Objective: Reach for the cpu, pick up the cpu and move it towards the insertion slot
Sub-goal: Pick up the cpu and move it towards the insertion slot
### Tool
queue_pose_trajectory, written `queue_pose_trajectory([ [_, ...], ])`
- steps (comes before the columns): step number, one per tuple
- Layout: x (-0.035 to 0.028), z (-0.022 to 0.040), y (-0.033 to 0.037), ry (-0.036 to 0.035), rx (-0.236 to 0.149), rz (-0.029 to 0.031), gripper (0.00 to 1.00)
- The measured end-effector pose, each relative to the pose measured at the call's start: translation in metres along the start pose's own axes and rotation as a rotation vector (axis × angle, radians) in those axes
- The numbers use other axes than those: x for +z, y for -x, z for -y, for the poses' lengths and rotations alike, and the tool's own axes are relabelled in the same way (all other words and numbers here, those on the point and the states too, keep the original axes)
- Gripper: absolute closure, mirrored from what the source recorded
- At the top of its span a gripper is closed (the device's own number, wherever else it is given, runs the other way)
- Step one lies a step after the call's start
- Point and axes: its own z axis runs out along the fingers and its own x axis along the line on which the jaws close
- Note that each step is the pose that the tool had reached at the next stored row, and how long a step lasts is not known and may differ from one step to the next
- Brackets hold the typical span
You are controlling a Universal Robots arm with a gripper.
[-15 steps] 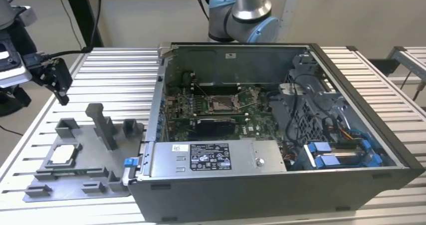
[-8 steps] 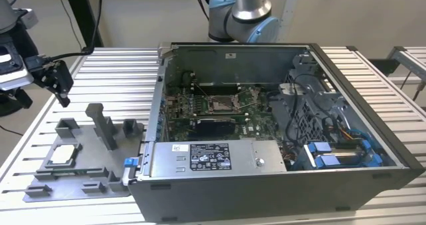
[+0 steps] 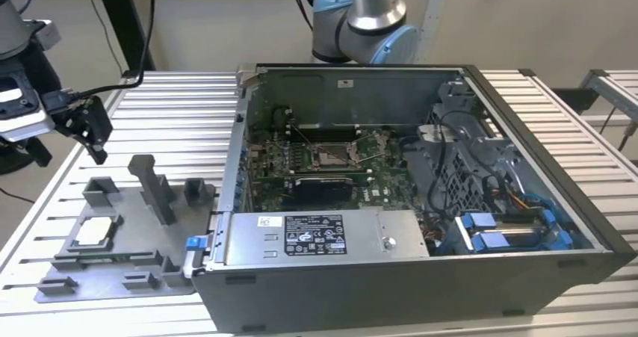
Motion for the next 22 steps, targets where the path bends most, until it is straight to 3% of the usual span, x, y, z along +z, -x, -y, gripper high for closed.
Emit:
queue_pose_trajectory([
  [22, 0.0203, 0.0008, 0.0000, 0.0000, 0.000, 0.0011, 0.00],
])
